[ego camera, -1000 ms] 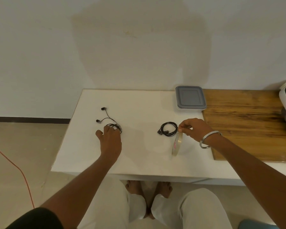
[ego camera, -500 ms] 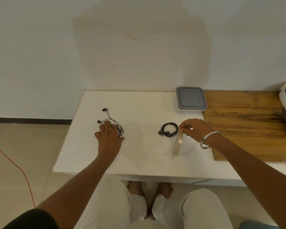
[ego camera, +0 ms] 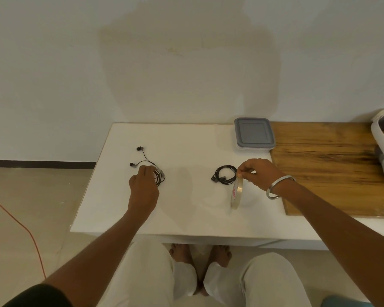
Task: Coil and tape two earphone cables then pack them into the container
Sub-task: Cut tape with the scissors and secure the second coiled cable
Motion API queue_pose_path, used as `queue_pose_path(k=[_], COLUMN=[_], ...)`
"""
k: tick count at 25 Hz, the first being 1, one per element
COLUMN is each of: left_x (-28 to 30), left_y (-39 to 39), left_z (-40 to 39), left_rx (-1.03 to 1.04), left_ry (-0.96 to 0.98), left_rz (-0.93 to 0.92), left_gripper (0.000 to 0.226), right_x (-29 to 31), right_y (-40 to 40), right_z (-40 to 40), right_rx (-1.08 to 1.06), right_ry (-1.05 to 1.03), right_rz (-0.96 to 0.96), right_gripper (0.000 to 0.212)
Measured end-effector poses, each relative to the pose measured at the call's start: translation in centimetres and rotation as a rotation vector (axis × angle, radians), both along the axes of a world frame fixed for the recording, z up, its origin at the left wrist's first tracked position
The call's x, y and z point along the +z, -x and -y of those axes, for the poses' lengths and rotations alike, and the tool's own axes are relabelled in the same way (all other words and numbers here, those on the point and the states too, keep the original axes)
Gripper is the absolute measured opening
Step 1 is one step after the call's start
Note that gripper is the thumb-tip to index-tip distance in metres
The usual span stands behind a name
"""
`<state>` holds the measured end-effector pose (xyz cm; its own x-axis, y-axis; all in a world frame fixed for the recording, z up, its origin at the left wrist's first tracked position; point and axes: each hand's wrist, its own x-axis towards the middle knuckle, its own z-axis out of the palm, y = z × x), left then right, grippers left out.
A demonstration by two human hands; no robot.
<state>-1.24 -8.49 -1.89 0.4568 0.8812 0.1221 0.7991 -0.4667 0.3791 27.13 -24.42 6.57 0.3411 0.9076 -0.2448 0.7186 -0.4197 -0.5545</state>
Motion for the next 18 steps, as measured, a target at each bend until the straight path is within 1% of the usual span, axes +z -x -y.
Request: queue_pose_path(k=[1,3,4,5,7,9,14,18], left_x=[0.3,0.8,0.8,0.6,-0.3,-0.7,0.6,1.9], left_y=[0.1,0.3,0.4,0.5,0.9,0.8,0.3,-0.6], left_z=[-0.2,-0.5,-0.6,-0.7,-0.7,-0.7,-1.3,-1.9], left_rx=[-0.002,0.010,0.004,-0.016,-0.065,-0.084,-0.053,-0.071], left_ry=[0.024,0.076,0.070,0.035,-0.034,-0.057,-0.093,-0.119], left_rz=[0.057,0.135,0.115,0.052,-0.091,-0.133,-0.057,0.078], left_gripper=[0.046,0.035,0.030,0.028,0.032,0.035,0.035,0.039], right_x=[0.1,0.2,0.3,0.3,0.3,0.3,1.0,1.4], right_y=[0.0,0.1,0.1,0.1,0.1,0.2,-0.1,-0.2], right_z=[0.0,0.0,-0.1,-0.1,0.0,0.0,0.1,-0.2], right_rx=[-0.001,-0.007,-0.012,-0.016,-0.017,-0.013,-0.012,-0.023], right_ry=[-0.003,-0.016,-0.023,-0.025,-0.018,-0.017,-0.019,-0.070], right_rz=[-0.003,-0.009,-0.010,-0.009,-0.004,0.001,0.023,0.032], right_gripper=[0.016,0.016,0.016,0.017,0.017,0.017,0.018,0.017])
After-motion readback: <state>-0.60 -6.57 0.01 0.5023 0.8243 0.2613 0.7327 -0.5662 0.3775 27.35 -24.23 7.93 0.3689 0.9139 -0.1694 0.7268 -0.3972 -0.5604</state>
